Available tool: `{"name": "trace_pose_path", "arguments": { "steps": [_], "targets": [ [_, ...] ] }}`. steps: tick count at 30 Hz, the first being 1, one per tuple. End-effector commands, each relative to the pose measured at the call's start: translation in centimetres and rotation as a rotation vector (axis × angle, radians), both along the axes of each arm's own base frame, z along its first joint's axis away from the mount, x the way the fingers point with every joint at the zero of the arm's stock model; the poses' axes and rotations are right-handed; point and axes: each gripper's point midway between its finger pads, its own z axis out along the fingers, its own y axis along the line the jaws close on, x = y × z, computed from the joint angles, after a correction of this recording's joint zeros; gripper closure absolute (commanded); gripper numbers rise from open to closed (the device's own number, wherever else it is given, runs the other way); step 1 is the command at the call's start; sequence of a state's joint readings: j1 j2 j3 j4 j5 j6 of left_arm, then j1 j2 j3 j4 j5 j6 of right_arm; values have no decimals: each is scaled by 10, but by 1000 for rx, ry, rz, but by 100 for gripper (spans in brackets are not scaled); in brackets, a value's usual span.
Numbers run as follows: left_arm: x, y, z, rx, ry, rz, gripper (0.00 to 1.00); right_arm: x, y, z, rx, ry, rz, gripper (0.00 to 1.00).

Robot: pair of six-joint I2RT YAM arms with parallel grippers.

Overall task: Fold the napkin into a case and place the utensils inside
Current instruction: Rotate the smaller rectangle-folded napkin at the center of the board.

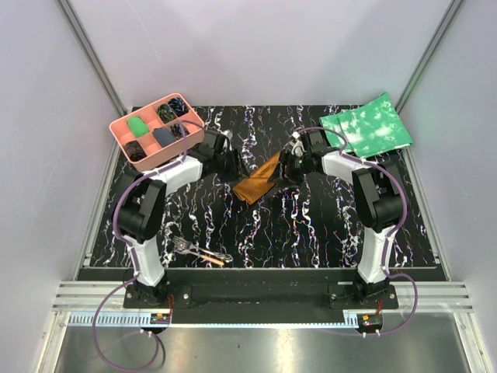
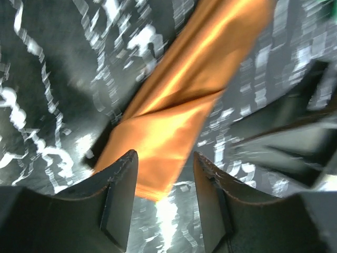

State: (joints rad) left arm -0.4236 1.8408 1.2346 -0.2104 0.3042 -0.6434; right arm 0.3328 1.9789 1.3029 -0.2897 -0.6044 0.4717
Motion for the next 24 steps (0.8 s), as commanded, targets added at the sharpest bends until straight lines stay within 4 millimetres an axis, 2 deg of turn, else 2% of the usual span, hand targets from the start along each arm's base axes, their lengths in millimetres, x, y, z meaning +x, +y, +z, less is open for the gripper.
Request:
{"name": "trace_pose_path", "arguments": {
  "steps": [1, 3, 8, 9, 10, 12, 15, 16, 18, 19, 20, 21, 22, 23, 24],
  "targets": [
    [-4, 13, -27, 109, 44, -39, 51, 16, -12, 18, 73, -33, -94, 40],
    [-3, 16, -36, 124, 40, -42, 50, 22, -23, 19, 71, -42, -125, 37],
    [-19, 5, -55, 40, 90, -76, 53, 25, -40, 22, 67, -52, -159, 32],
    [-19, 3, -56, 21, 85, -72, 54, 25, -41, 21, 70, -48, -160, 32],
    [-30, 1, -59, -3, 109, -81, 56, 23, -44, 19, 69, -41, -163, 32],
    [-35, -6, -57, -47, 111, -74, 57, 21, -47, 18, 55, -46, -170, 32],
    [-52, -16, -57, -66, 129, -80, 59, 15, -51, 16, 42, -51, -173, 32],
    [-65, -21, -58, -68, 141, -94, 59, 12, -54, 15, 39, -46, -176, 32],
    [-77, -31, -55, -90, 147, -95, 59, 5, -59, 10, 24, -39, -178, 32],
    [-93, -36, -58, -75, 160, -110, 59, 2, -61, 11, 18, -44, -182, 32],
    [-96, -42, -55, -93, 150, -106, 59, 0, -63, 10, 10, -50, -180, 31],
    [-104, -46, -55, -96, 151, -114, 59, -7, -64, 4, 7, -33, -170, 31],
    [-119, -52, -58, -89, 157, -134, 59, -13, -63, 1, 14, -17, -154, 32],
    [-125, -58, -58, -99, 163, -135, 59, -20, -59, 0, 35, -4, -122, 33],
    [-131, -61, -58, -100, 169, -140, 59, -32, -59, -9, 35, 26, -108, 34]
  ]
}}
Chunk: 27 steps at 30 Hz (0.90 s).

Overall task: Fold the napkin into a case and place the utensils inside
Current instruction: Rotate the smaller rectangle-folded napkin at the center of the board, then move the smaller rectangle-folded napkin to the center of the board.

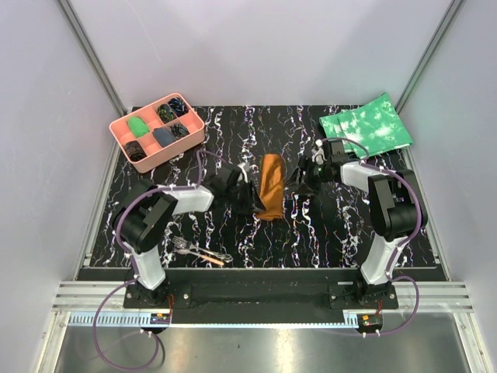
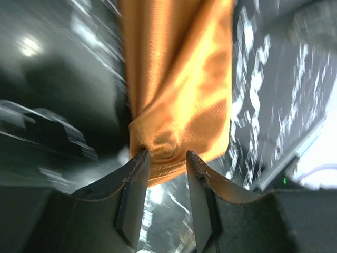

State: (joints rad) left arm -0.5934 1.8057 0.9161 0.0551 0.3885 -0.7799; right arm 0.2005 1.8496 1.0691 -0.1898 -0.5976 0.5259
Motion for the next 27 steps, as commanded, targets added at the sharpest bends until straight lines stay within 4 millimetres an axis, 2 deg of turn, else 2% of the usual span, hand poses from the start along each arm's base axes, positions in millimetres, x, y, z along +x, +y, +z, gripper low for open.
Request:
{"name": "trace_pose_path", "arguments": {
  "steps": [1, 3, 5, 6, 7, 8, 9, 10, 12, 13, 15, 16, 18, 21, 27],
  "targets": [
    [-43, -18, -6, 3, 46, -29, 59, -26, 3, 0, 35, -9, 90, 35],
    [-50, -26, -6, -6, 49, -28, 59, -45, 4, -10, 31, 32, 116, 38],
    [-60, -33, -5, -4, 50, -43, 59, -59, 6, -9, 38, 38, 137, 39],
    [-62, -35, -6, -5, 53, -46, 59, -75, 8, -15, 32, 66, 149, 40],
    [-68, -38, -5, -5, 52, -56, 59, -80, 9, -10, 33, 56, 150, 41],
    [-71, -38, -5, -5, 57, -57, 59, -88, 10, -10, 37, 65, 156, 41],
    [-73, -39, -4, -6, 53, -55, 59, -104, 16, -14, 34, 87, 180, 42],
    [-80, -39, -6, 1, 61, -59, 58, -109, 18, -8, 33, 76, 176, 43],
    [-92, -39, -6, 3, 65, -72, 58, -130, 18, -13, 17, 100, 181, 44],
    [-95, -39, -6, 4, 65, -68, 59, -138, 20, -9, 10, 92, 181, 45],
    [-103, -36, -4, 4, 64, -69, 58, -159, 17, -18, 2, 131, 172, 50],
    [-108, -36, -4, 6, 65, -70, 58, -162, 18, -14, 10, 119, 162, 51],
    [-116, -33, -3, 5, 68, -73, 58, -178, 13, -21, 0, 143, 147, 52],
    [-130, -31, -2, 2, 81, -81, 58, -190, 10, -21, 7, 145, 126, 52],
    [-153, -30, 6, -28, 98, -96, 57, -199, 3, -19, -4, 154, 70, 50]
  ]
}}
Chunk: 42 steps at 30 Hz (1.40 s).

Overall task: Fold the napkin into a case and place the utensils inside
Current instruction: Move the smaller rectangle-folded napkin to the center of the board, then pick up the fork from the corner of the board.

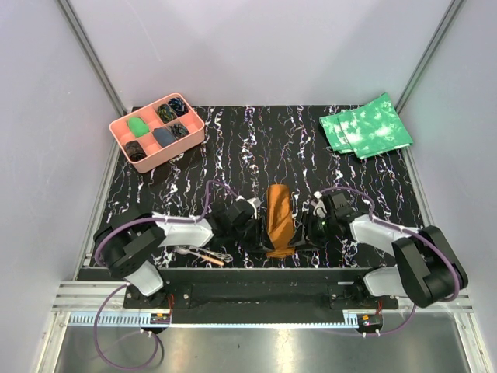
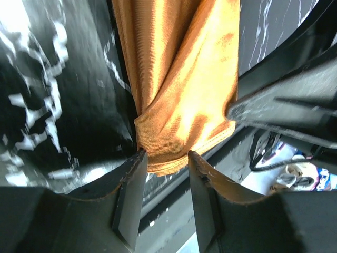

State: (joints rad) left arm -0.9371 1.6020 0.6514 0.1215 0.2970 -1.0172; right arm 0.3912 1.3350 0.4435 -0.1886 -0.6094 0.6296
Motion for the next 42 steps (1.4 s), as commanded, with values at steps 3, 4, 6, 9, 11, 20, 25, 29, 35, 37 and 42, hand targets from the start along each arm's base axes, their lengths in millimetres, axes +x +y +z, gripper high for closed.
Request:
{"name": "trace_pose_path", "arguments": {
  "steps": [3, 4, 6, 9, 11, 20, 25, 29, 35, 37, 42],
  "targets": [
    [-10, 5, 19, -28, -34, 32, 55, 8, -6, 12, -34, -56, -81, 43],
    [-9, 7, 23, -25, -46, 36, 51, 12, -9, 16, -53, -86, -97, 40],
    [-8, 12, 37, -26, -78, 45, 46, 17, -14, 24, -91, -108, -103, 31],
    [7, 33, 58, 53, -164, 112, 36, 35, -23, 38, -159, -189, -119, 1],
    [3, 68, 54, 202, -160, 148, 31, 47, -24, 49, -120, -197, -133, 0],
    [-5, 221, 39, 568, 72, 673, 31, 79, -42, 76, -180, -315, -127, 0],
    [-8, 230, 33, 567, 219, 867, 44, 82, -44, 75, -209, -336, -78, 7],
    [6, 224, 33, 608, 254, 908, 46, 79, -40, 79, -198, -352, -55, 0],
    [20, 213, 30, 662, 339, 940, 50, 73, -34, 82, -183, -366, -27, 1],
    [25, 211, 29, 668, 351, 961, 53, 71, -31, 82, -177, -367, -15, 2],
    [28, 205, 24, 664, 408, 986, 55, 69, -28, 84, -165, -377, -1, 3]
  ]
}}
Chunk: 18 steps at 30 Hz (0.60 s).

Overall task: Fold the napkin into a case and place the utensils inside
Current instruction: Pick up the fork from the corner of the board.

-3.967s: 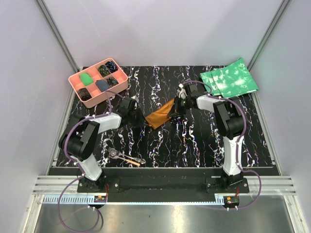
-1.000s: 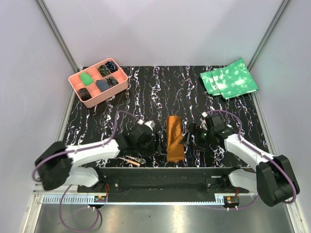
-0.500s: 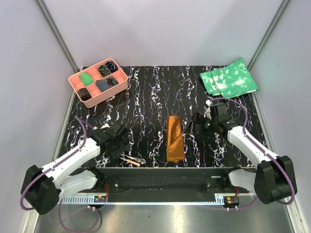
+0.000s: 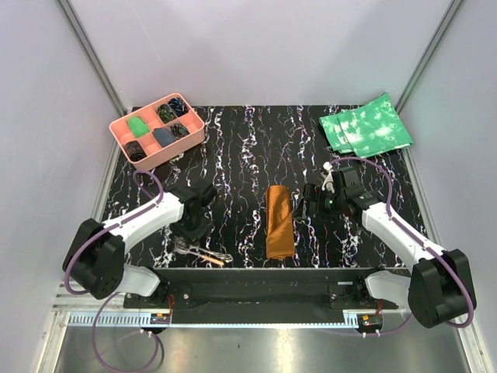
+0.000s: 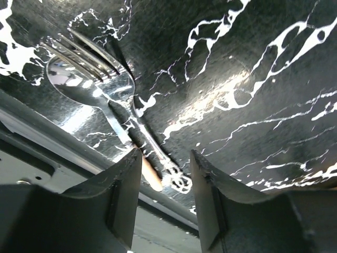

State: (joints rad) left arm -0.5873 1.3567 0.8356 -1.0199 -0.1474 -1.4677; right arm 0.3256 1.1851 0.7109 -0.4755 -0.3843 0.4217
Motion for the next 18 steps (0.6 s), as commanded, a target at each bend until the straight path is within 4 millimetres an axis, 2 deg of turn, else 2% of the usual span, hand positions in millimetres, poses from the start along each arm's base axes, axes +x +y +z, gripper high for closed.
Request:
{"name": "trace_pose_path", "arguments": {
  "steps": [1, 9, 15, 18],
  "targets": [
    [3, -5, 0, -19, 24, 77, 55, 2, 6, 16, 19, -60, 35, 3],
    [0, -1, -11, -14, 46, 158, 56, 2, 7, 17, 27, -69, 45, 3],
    [-13, -1, -24, -12, 108, 182, 57, 0, 9, 17, 31, -71, 51, 2],
    [-13, -2, -30, -18, 113, 186, 57, 1, 9, 17, 28, -76, 53, 2]
  ]
}}
